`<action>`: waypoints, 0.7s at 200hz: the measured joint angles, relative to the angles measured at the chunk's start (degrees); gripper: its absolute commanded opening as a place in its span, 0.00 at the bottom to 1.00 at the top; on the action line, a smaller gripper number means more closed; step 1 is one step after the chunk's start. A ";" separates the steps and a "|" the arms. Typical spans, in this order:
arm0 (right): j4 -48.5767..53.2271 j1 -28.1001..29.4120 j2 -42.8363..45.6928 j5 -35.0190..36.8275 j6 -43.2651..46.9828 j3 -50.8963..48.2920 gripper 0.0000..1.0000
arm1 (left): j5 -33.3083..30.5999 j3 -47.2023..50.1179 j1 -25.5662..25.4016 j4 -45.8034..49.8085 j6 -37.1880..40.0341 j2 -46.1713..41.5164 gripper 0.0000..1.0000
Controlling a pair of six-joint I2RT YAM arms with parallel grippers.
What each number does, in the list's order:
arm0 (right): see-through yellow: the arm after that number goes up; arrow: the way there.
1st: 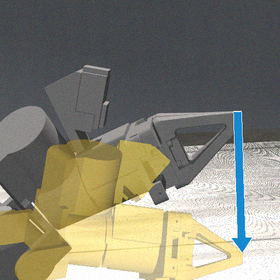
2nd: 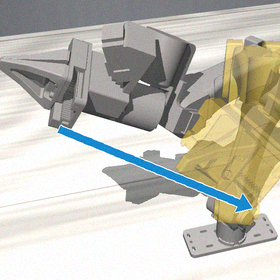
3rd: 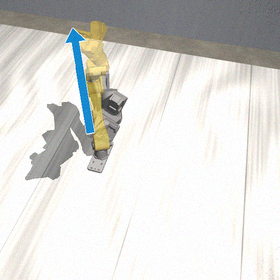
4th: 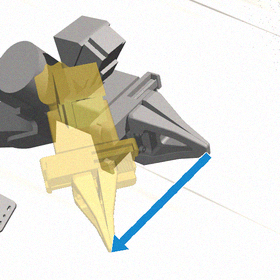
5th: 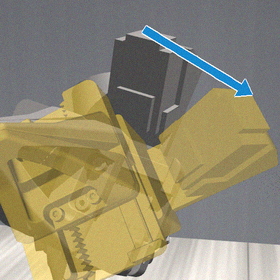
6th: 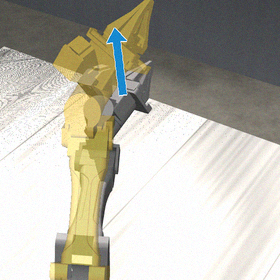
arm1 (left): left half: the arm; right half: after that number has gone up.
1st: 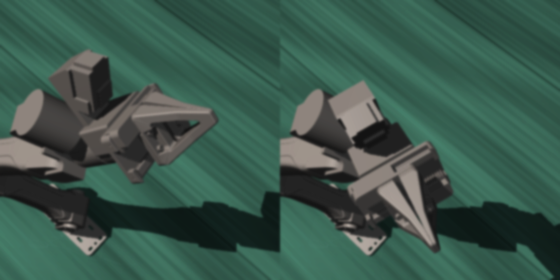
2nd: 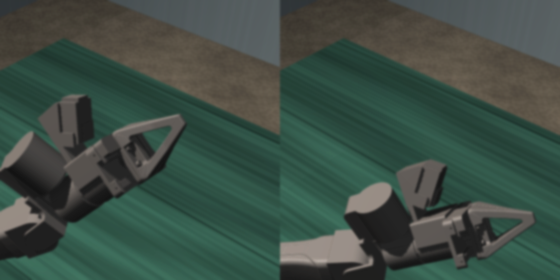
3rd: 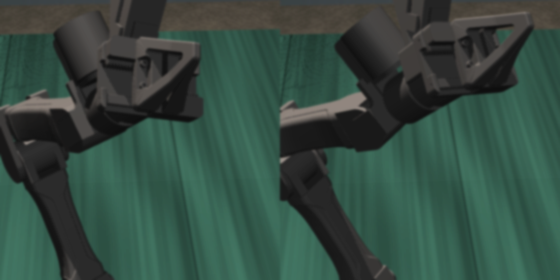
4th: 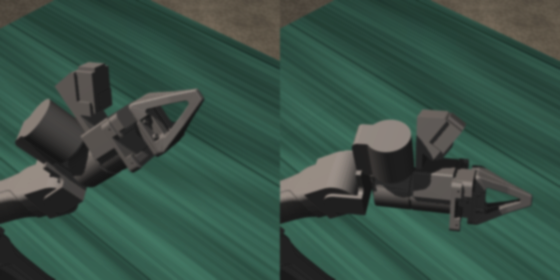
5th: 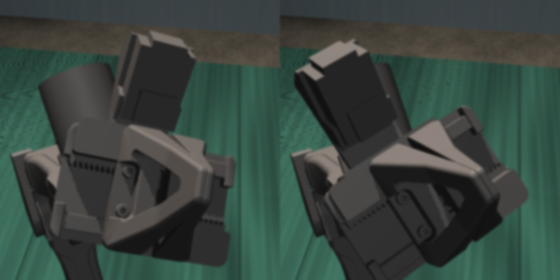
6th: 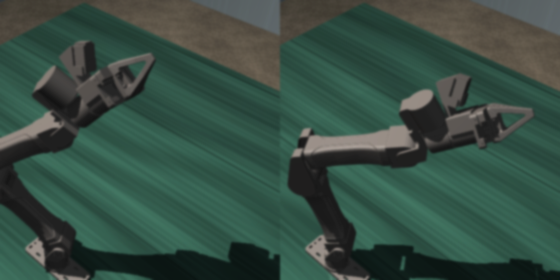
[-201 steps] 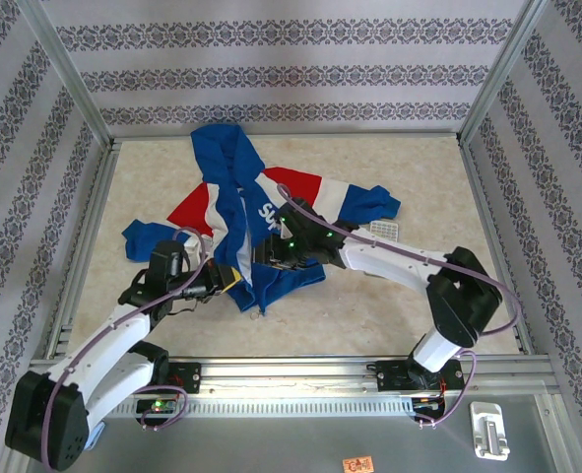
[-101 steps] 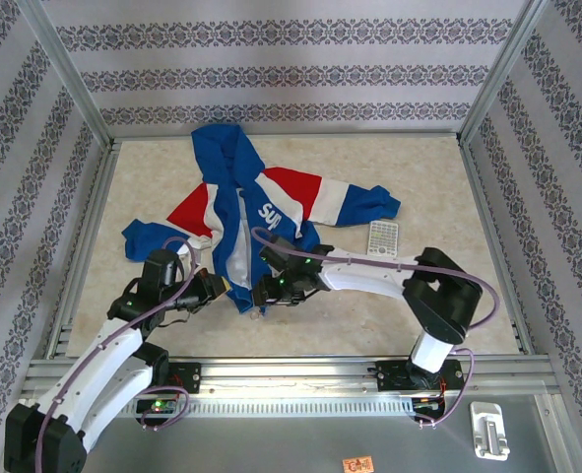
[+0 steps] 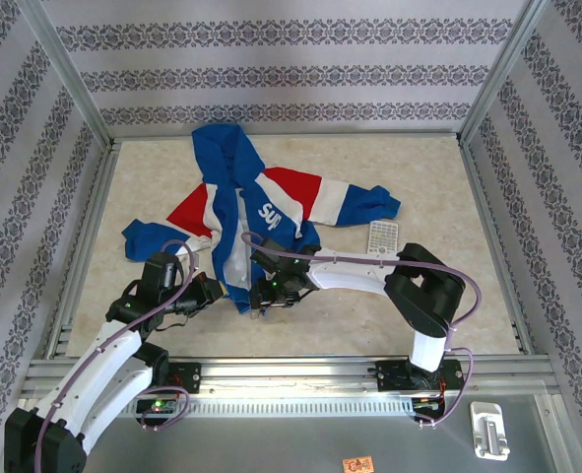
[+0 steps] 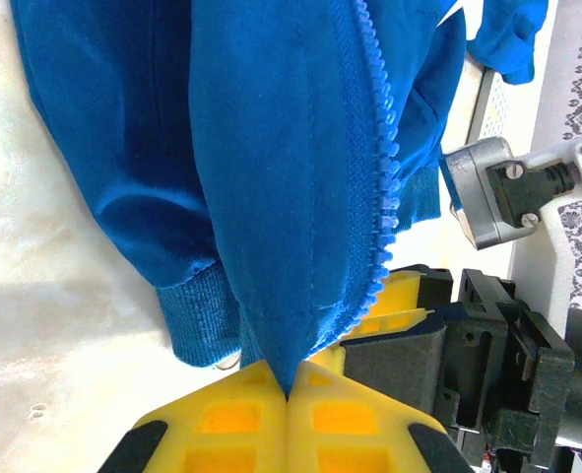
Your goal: Zip up the jacket
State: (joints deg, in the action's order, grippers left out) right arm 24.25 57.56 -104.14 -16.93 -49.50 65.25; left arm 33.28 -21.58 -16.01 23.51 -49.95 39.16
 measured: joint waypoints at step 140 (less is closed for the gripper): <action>-2.64 1.44 0.81 3.61 1.86 -0.85 0.00 | 0.59 -0.20 0.00 -1.38 1.70 2.80 0.00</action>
State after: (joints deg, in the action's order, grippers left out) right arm 21.61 59.00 -103.33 -13.32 -47.64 64.40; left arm 33.87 -21.78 -16.01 22.13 -48.25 41.95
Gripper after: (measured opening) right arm 0.050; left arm 0.051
